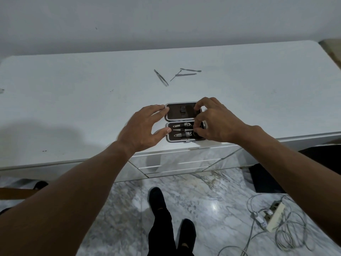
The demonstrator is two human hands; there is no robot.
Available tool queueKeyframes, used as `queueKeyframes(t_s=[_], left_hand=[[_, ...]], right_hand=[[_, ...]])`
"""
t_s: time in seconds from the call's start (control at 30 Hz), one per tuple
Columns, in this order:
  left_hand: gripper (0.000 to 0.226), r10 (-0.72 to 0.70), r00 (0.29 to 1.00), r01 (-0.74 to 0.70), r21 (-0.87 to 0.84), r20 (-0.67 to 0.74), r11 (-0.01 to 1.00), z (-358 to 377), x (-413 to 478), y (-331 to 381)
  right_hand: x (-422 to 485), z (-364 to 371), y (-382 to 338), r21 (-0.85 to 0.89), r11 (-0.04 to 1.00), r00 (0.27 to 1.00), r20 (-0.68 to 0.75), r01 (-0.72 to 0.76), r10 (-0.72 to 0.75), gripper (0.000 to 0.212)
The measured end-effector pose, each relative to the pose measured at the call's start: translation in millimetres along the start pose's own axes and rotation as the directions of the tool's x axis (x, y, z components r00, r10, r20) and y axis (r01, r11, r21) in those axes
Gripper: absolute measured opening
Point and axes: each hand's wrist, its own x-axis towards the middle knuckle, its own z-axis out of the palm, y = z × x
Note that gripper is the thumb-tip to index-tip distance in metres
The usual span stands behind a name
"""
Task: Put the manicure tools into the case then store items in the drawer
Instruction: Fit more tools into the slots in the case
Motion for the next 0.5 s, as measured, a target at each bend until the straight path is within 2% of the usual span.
queueKeyframes(t_s=[0.23, 0.5], left_hand=[[0.063, -0.001, 1.000, 0.001, -0.022, 0.007, 1.000, -2, 1, 0], [0.063, 0.010, 1.000, -0.009, -0.070, 0.013, 0.998, -5, 1, 1]], right_hand=[[5, -8, -3, 0.059, 0.998, 0.998, -0.047, -0.038, 0.040, 0.013], [45, -26, -17, 0.082, 0.974, 0.972, -0.091, -0.210, 0.218, 0.018]])
